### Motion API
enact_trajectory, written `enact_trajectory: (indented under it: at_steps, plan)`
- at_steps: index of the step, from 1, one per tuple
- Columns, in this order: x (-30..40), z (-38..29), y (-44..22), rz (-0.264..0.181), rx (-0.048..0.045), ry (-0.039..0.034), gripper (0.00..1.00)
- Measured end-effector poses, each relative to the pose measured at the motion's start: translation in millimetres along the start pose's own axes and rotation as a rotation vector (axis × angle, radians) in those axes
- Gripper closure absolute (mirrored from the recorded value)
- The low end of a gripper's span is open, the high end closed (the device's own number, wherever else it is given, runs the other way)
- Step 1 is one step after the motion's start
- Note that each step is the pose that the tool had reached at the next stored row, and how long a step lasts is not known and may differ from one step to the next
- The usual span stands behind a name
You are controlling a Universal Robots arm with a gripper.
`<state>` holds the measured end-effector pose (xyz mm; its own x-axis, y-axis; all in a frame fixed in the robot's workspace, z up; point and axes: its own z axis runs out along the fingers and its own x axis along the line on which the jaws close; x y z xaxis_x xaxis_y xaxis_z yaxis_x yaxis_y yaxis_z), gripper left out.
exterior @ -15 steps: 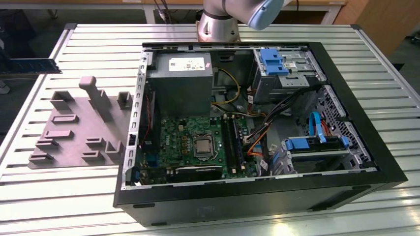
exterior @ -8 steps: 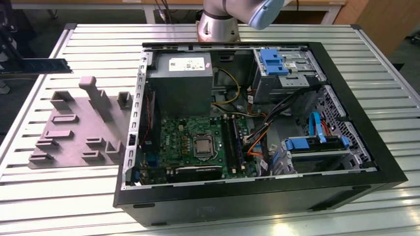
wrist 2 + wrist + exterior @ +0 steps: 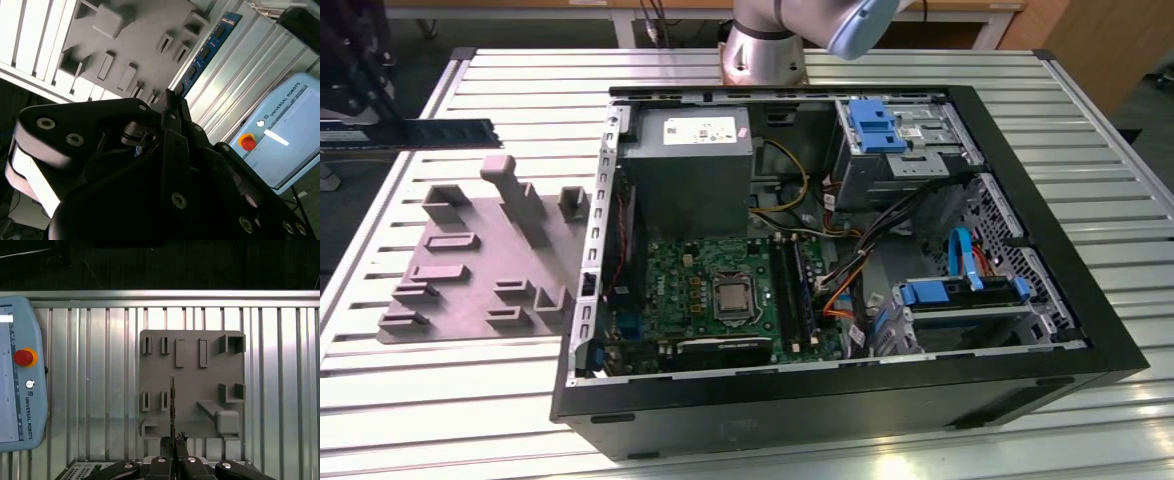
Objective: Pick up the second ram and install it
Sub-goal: 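Pick up the second ram and move it above second insertion slot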
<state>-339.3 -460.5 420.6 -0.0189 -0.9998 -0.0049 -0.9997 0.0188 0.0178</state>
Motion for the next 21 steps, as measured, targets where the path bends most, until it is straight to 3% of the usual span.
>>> enact_trajectory:
  at_steps: [15,21]
  plan:
    - [-1.3,0.4,-67.4,0.000,0.0000,0.0000,0.86]
    - [-1.7,0.5,-89.2,0.000,0.0000,0.0000,0.86]
